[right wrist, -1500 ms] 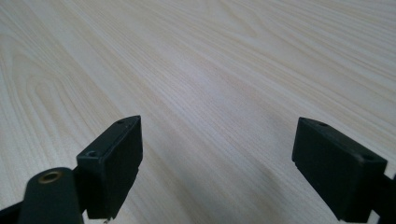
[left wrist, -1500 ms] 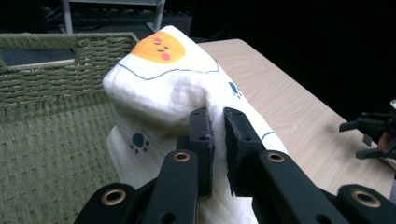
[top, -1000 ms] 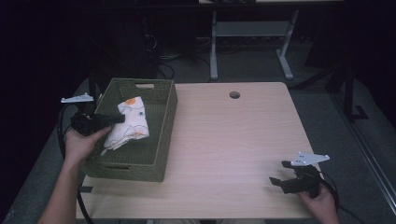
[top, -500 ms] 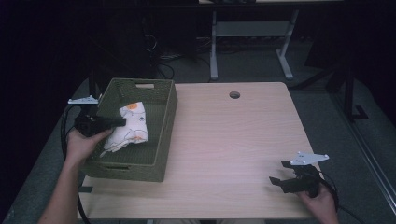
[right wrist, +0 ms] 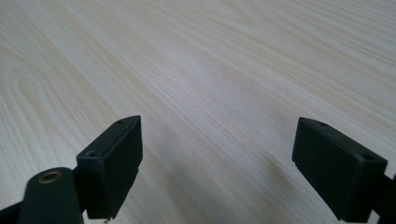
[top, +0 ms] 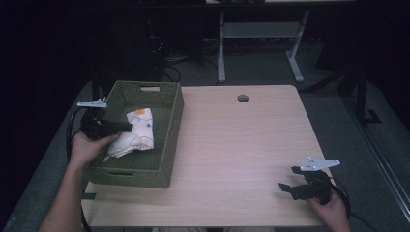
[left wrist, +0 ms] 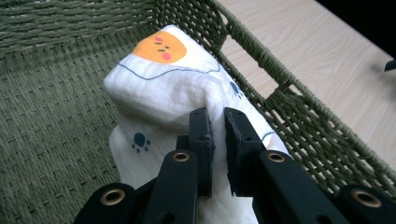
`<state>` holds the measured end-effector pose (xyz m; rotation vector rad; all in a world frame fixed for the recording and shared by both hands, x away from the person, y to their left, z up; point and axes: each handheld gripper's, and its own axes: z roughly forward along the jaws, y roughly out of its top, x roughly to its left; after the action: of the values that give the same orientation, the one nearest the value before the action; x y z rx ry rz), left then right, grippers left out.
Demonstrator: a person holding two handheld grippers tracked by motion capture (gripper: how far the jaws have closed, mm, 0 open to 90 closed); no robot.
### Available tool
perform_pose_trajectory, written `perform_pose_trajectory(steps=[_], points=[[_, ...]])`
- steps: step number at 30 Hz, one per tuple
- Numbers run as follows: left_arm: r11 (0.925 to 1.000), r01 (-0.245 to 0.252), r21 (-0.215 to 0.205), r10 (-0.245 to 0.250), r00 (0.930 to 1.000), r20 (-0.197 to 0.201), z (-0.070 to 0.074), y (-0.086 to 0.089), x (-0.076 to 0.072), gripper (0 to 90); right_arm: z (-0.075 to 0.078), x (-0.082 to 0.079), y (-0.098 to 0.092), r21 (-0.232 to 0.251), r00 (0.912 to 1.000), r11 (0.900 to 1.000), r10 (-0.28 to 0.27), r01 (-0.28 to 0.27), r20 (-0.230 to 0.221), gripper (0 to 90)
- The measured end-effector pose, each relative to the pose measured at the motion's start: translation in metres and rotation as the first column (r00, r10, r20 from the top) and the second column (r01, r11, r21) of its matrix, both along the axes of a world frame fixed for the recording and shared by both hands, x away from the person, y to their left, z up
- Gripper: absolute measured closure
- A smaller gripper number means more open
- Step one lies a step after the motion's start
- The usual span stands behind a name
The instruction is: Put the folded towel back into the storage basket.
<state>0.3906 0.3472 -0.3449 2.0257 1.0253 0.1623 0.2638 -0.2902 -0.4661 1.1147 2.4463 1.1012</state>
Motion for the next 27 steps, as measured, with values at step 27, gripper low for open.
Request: perform_pose_trajectory(steps=[27], points=[[0.9998, -0.002, 0.017, 0.002, 0.9998, -0.019, 0.0, -0.01, 0.0, 66.3, -0.001, 0.001, 0.0, -0.006, 1.0, 1.0, 0.006, -0.007, -0.006, 15.8]])
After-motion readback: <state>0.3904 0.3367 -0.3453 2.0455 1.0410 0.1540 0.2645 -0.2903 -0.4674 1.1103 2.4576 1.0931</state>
